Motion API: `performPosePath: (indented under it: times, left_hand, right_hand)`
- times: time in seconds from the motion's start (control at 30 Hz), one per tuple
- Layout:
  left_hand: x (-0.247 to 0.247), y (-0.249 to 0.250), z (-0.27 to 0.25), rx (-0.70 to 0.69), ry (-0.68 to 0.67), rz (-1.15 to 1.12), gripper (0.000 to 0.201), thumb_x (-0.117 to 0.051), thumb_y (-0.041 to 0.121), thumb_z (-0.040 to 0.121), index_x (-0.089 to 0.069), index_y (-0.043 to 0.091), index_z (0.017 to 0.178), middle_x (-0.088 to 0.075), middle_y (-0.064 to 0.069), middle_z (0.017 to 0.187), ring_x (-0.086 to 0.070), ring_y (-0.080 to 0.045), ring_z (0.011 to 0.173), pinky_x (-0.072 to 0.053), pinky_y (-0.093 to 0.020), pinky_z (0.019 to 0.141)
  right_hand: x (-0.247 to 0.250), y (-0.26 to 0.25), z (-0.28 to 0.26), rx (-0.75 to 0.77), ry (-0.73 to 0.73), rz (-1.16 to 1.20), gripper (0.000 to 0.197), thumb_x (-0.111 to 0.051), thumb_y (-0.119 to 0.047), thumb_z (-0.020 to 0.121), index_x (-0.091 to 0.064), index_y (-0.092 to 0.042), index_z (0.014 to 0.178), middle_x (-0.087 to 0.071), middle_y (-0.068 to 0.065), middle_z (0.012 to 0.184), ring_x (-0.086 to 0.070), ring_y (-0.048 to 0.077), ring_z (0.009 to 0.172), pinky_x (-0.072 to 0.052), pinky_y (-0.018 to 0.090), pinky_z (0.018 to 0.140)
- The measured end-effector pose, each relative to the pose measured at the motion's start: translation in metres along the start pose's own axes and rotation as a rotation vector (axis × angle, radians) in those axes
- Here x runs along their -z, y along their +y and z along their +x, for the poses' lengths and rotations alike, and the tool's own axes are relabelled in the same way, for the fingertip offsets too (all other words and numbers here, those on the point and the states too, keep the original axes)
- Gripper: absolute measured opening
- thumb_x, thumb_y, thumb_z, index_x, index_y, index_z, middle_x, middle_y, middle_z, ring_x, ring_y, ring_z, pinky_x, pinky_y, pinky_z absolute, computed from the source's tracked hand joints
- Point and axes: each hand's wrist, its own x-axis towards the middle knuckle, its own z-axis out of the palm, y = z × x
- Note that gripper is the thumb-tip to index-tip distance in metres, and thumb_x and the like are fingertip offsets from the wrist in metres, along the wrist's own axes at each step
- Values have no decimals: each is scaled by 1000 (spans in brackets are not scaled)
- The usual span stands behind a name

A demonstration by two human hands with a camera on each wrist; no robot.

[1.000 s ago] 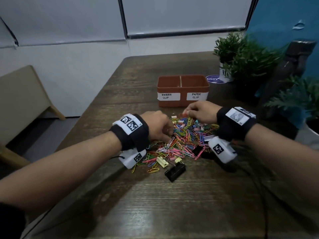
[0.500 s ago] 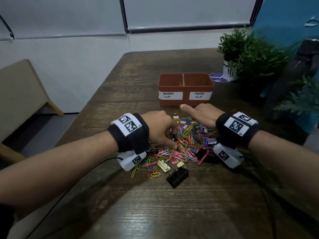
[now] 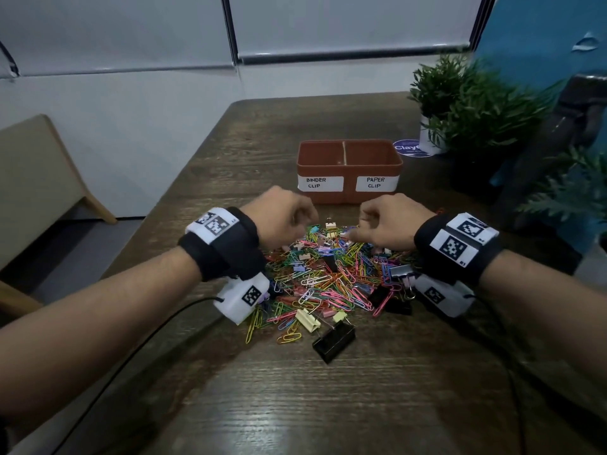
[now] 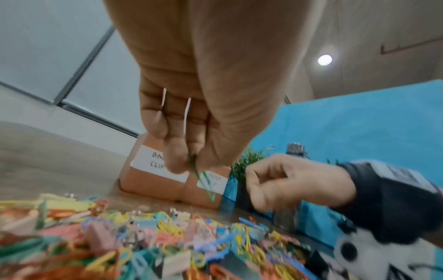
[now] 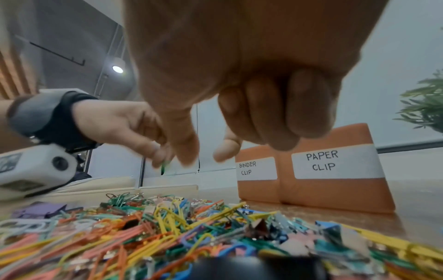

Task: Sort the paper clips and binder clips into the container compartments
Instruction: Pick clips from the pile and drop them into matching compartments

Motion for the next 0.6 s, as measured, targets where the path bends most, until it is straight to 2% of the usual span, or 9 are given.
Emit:
performPosePath:
  times: [0.07, 0.13, 0.2, 0.3, 0.4, 0.47, 0.5, 0.53, 0.6]
  left_hand:
    - [9, -7, 3, 23, 33, 26, 28, -48, 11, 94, -69, 18, 112, -50, 5, 92, -50, -12, 84, -39, -23, 78]
    - [16, -12, 4, 78, 2, 41, 31, -39, 15, 98, -69, 19, 100, -48, -1, 93, -50, -19, 87, -35, -27, 77]
    - [18, -15, 6, 116, 32, 33, 38, -32, 23, 98, -63, 11, 80, -57, -12, 85, -54, -27, 81, -40, -33, 73]
    - [12, -21, 8, 226, 93, 3, 49, -27, 30, 100, -44, 6, 62, -53, -17, 64, -47, -27, 61, -39, -34, 61]
    - [3, -20, 12, 320, 55, 53, 65, -20, 51, 102, -42, 11, 56, -47, -8, 56, -44, -23, 53, -44, -32, 62]
    - [-1, -23, 15, 320, -55, 70, 72, -17, 55, 101, -55, 6, 64, -56, -10, 66, -54, -25, 63, -47, -34, 72]
    - [-2, -26, 16, 304, -106, 68, 70, -18, 52, 103, -62, 4, 78, -62, -12, 79, -60, -27, 77, -47, -35, 78]
    - [-1, -30, 16, 282, -135, 58, 62, -21, 47, 105, -63, 4, 90, -64, -11, 89, -62, -29, 88, -46, -33, 80]
    - [5, -40, 10, 255, -150, 44, 37, -28, 36, 106, -57, 14, 98, -64, -5, 97, -61, -25, 93, -40, -29, 78]
  right_hand:
    - [1, -1, -1, 23, -61, -41, 31, -72, -60, 78, -67, -32, 91, -68, -17, 85, -64, 7, 82, -54, 35, 82]
    - [-2, -3, -1, 40, -137, -138, 43, -75, -60, 74, -66, -42, 112, -62, -13, 111, -57, 12, 96, -51, 33, 83]
    - [-7, -5, 2, 53, -182, -214, 49, -76, -57, 75, -64, -44, 121, -61, -17, 101, -52, 11, 92, -44, 29, 76]
    - [-10, -7, 6, 72, -163, -222, 27, -76, -49, 79, -70, -41, 104, -48, -22, 74, -53, 11, 87, -43, 29, 72]
    - [-12, -9, 6, 107, -126, -235, 11, -76, -44, 81, -71, -37, 88, -54, -16, 88, -57, 13, 94, -49, 33, 79]
    - [-15, -9, 4, 132, -112, -261, 8, -74, -42, 83, -69, -36, 82, -56, -12, 98, -57, 15, 96, -50, 37, 81]
    - [-16, -9, 4, 144, -105, -261, 8, -73, -41, 84, -68, -35, 81, -57, -11, 100, -57, 16, 96, -50, 38, 81]
    - [-16, -9, 3, 154, -93, -249, 8, -71, -41, 86, -68, -35, 82, -59, -11, 101, -58, 16, 95, -50, 39, 82]
    - [-14, -7, 2, 162, -58, -200, 6, -67, -40, 90, -65, -35, 87, -64, -12, 98, -60, 14, 94, -51, 38, 84]
